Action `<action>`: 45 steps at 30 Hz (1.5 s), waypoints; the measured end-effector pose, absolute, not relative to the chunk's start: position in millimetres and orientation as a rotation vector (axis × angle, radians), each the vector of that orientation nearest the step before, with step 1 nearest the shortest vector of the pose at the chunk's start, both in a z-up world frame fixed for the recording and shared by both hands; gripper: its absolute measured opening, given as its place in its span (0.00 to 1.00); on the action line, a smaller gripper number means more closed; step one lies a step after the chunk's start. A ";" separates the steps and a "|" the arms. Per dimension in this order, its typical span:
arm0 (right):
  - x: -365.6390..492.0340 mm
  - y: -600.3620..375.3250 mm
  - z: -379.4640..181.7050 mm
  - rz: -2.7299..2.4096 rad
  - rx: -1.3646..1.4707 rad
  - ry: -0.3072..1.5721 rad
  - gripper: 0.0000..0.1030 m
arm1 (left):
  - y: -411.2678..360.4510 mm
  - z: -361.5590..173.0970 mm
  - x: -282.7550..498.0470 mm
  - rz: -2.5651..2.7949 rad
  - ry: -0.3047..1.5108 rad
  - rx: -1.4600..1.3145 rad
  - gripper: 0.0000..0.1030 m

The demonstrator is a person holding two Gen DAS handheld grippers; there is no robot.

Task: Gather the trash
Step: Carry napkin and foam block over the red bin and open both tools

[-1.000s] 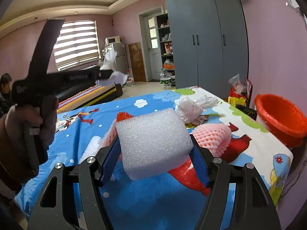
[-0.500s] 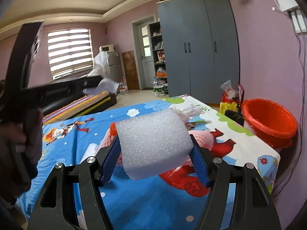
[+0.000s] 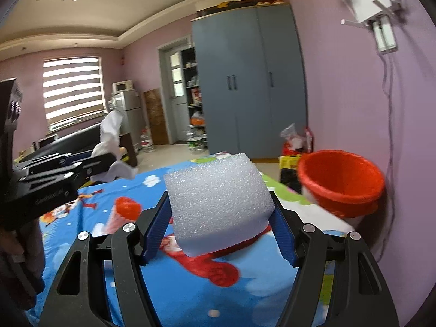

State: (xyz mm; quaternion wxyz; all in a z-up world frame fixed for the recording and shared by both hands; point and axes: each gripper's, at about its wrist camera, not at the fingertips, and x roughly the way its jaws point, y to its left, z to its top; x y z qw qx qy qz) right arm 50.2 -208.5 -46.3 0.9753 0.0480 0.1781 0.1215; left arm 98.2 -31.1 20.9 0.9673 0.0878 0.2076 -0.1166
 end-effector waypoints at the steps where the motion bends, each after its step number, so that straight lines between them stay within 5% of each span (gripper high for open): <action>1: 50.9 -212.4 -45.8 0.232 0.094 0.362 0.64 | -35.7 19.0 98.3 -0.240 0.423 0.181 0.27; 28: 81.7 -317.6 -61.4 -0.002 0.119 0.397 0.64 | -148.0 -18.1 148.2 -0.419 0.522 0.245 0.28; 45: 167.4 -407.9 -70.2 -0.122 0.087 0.465 0.65 | -258.7 -17.5 264.8 -0.609 0.621 0.251 0.29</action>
